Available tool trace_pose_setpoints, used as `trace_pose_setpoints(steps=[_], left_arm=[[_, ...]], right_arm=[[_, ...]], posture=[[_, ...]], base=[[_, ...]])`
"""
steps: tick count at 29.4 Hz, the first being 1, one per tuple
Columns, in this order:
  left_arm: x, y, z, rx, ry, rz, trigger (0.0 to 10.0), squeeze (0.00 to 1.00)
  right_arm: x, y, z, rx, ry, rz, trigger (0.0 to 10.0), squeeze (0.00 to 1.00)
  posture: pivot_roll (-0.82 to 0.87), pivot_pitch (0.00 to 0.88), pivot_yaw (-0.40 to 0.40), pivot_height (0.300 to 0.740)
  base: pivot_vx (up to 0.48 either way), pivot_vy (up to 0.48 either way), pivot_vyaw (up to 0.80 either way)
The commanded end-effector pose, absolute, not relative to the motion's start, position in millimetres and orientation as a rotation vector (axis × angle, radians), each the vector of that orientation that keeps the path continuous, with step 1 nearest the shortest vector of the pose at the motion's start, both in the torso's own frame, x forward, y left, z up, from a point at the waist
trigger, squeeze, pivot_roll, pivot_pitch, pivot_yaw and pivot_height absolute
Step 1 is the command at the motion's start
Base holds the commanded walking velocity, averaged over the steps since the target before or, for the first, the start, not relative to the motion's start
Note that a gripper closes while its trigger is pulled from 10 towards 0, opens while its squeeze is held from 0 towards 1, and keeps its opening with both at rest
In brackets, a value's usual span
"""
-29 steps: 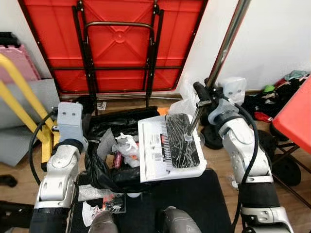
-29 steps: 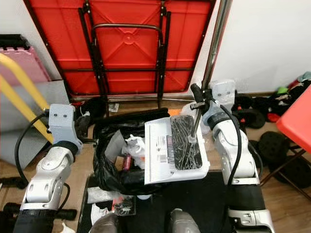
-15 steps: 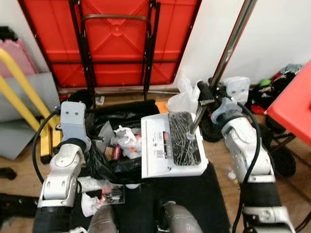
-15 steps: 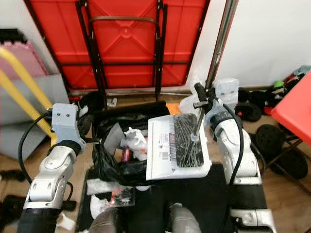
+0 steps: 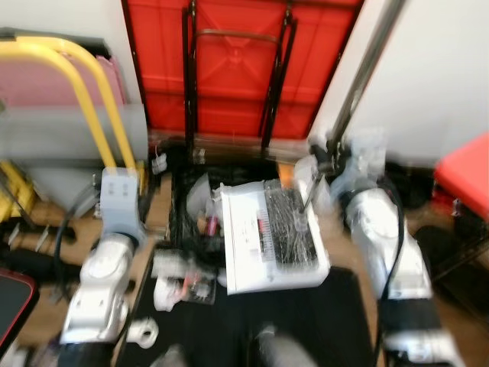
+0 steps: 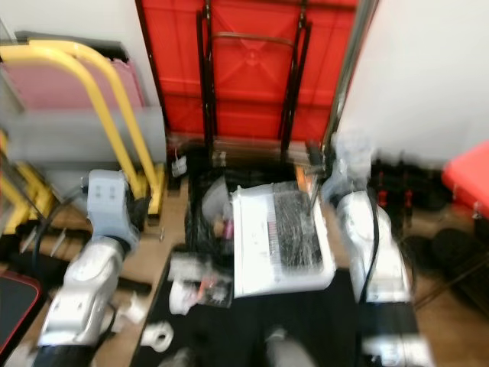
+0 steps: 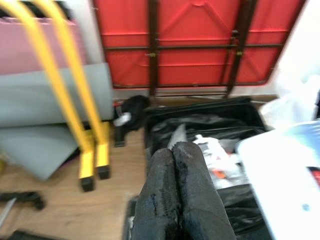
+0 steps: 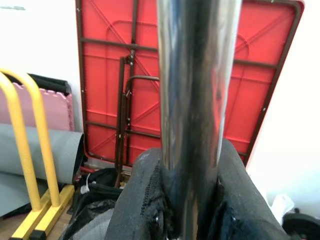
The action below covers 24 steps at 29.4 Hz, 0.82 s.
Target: Sweep floor
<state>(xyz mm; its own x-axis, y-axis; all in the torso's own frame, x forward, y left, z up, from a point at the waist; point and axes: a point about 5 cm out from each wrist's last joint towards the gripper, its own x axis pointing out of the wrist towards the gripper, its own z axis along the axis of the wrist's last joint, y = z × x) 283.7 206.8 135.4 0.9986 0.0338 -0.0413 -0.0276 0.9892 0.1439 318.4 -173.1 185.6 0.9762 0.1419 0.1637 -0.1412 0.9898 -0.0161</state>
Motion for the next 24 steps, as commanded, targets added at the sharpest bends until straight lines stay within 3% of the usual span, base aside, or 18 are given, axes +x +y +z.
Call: trace_pose_setpoints(steps=[1,6,24], left_arm=[[282.7,203.4,130.3,0.147,0.069,0.023,10.0,0.0],[282.8,202.8,130.6,0.145,0.067,0.021,10.0,0.0],[280.4,198.3,133.3,0.132,0.046,-0.024,10.0,0.0]], right_arm=[[318.0,-177.6,198.5,-0.005,-0.225,0.125,10.0,0.0],[319.1,-179.1,198.5,-0.01,-0.221,0.11,10.0,0.0],[322.7,-183.0,193.7,-0.007,-0.181,0.035,10.0,0.0]], posture=[[-0.12,0.077,-0.136,0.733],[-0.12,0.077,-0.136,0.733],[-0.12,0.084,-0.14,0.733]], base=[[-0.259,0.0,0.0],[-0.256,0.0,0.0],[0.0,0.0,0.0]])
